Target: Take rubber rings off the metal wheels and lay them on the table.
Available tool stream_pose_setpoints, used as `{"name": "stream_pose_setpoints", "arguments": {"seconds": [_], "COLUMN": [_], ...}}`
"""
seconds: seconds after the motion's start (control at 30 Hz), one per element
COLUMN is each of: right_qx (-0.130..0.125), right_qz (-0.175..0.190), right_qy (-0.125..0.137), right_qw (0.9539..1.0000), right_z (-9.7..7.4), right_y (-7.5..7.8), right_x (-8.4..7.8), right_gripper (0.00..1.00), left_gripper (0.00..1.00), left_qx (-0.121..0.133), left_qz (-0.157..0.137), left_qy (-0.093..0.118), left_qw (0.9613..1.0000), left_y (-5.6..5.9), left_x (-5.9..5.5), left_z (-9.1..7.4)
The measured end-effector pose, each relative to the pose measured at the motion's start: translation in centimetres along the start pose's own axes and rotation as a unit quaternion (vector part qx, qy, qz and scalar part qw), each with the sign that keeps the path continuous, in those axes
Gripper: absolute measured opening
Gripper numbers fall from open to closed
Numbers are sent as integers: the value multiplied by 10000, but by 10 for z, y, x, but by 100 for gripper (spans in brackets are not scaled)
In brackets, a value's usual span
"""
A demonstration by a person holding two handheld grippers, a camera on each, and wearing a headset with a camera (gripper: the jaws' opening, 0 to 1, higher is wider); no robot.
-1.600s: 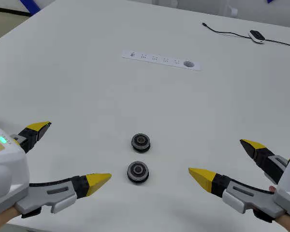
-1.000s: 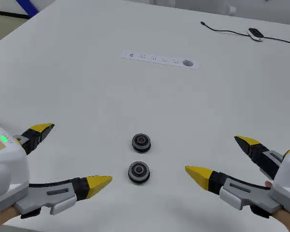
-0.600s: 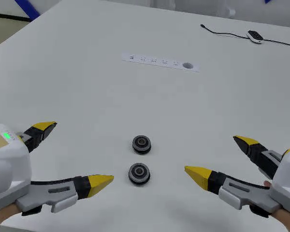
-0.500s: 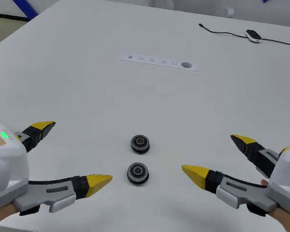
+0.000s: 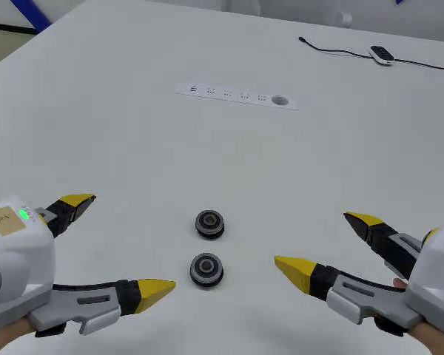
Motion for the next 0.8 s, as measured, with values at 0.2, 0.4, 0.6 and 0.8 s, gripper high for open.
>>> {"name": "stream_pose_setpoints", "arguments": {"seconds": [0.2,0.4,0.6,0.8], "right_qx": [65,155,327,395], "right_qz": [75,164,285,380], "right_qy": [-24,-70,-153,-186], "right_qw": [9999,9997,9989,9983], "right_z": [4,9,13,14], "right_y": [0,-5,-13,-17], "right_x": [0,0,-4,-7], "right_gripper": [77,77,76,76], "left_gripper": [95,92,85,74], "left_qx": [-162,-371,-587,-771], "left_qz": [107,111,313,480], "left_qy": [38,-8,-121,-154], "left_qw": [9998,9992,9977,9957], "left_y": [6,13,23,31], "left_x": [5,3,1,2], "left_z": [9,16,24,33]}}
Point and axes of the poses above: the centre of the closed fingertips' face, and the gripper's own axes: z roughly forward along the fingers, y roughly to its right, x roughly out of its top, the point moved 1 cm from there along -z, roughly backward along the fingers, and after that the axes turned 4 degrees about -y, right-handed, at the moved point
